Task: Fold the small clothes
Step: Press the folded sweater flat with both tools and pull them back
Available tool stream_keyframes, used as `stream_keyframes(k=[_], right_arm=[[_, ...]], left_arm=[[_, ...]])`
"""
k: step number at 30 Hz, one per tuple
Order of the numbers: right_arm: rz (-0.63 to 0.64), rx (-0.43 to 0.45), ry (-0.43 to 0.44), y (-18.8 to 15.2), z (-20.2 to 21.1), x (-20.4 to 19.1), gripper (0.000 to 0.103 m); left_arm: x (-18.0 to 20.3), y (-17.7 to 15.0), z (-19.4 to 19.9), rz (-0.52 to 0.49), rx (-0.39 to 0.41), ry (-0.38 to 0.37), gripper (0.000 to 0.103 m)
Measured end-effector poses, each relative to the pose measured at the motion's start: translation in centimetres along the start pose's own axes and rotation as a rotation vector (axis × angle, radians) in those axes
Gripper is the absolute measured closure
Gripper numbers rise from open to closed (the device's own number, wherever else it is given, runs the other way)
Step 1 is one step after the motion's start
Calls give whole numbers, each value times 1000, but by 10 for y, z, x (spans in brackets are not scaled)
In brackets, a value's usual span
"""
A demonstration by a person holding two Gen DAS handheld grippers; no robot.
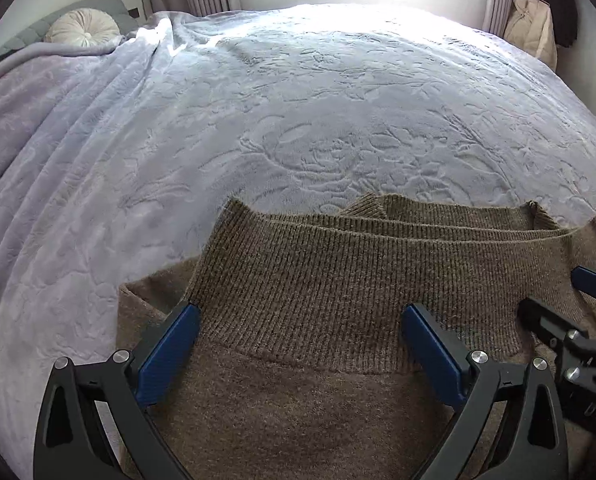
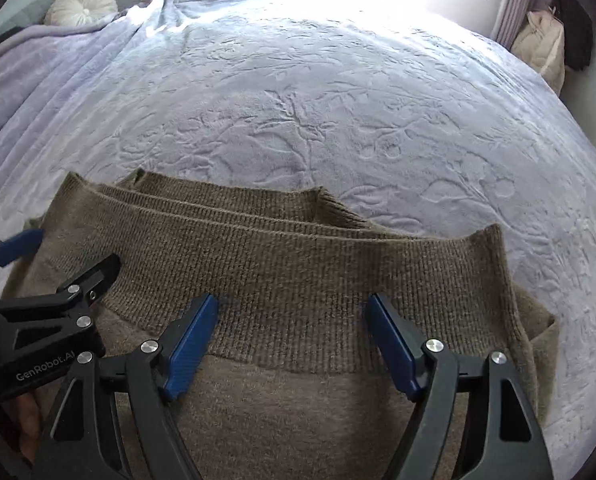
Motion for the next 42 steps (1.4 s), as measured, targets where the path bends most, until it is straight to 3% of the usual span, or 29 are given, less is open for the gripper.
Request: stream_keyframes(k=[8, 10, 12, 14, 16, 19, 22, 27, 28, 32, 37, 39, 42], right_arm=[[-151, -14, -81, -2, 1, 78, 23], [-201, -5, -12, -8, 4, 92, 23], [-206, -3, 1, -9, 8, 94, 24], [-191, -6, -24, -10, 13, 91, 23], [-162, 16, -66, -11, 27, 80, 23], [-73, 59, -47, -15, 47, 43, 23], [28, 72, -69, -29, 58, 6, 23], [93, 45, -71, -56, 52, -16, 23], [78, 46, -77, -57, 51, -10, 22], [-90, 33, -120, -66, 56, 58, 22], [-283, -3, -157, -84, 62, 134, 21], [-317, -6, -150, -90, 69, 142, 21], [-255, 38, -203, -95, 90, 130, 21]], left_arm=[[-11, 0, -2, 11, -22, -41, 1], [-14, 0, 0, 30, -26, -61, 1], [-22, 1, 3, 87, -31, -85, 1], [-33, 3, 14, 135, -11, -30, 1], [-31, 1, 27, 150, 10, -56, 1], [-10, -13, 45, 113, 17, -93, 1], [3, -34, 57, 63, 24, -17, 1], [2, -59, 60, 73, 16, 1, 1], [-7, -63, 53, 79, -7, 24, 1], [-37, -71, 48, 150, -15, -63, 1], [-37, -74, 59, 139, -8, -75, 1], [-38, -78, 73, 150, 12, -47, 1], [-38, -89, 100, 190, 59, -62, 1]])
Point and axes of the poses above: each gripper's, at about its wrist camera, not at the fingertips, and z roughly against the way its jaws point, x to its right, y to its top, the point moved 8 cm from there along -z, roughly the way its jaws point, and after that the axes turned 3 degrees about -y, right-handed, at the moved point
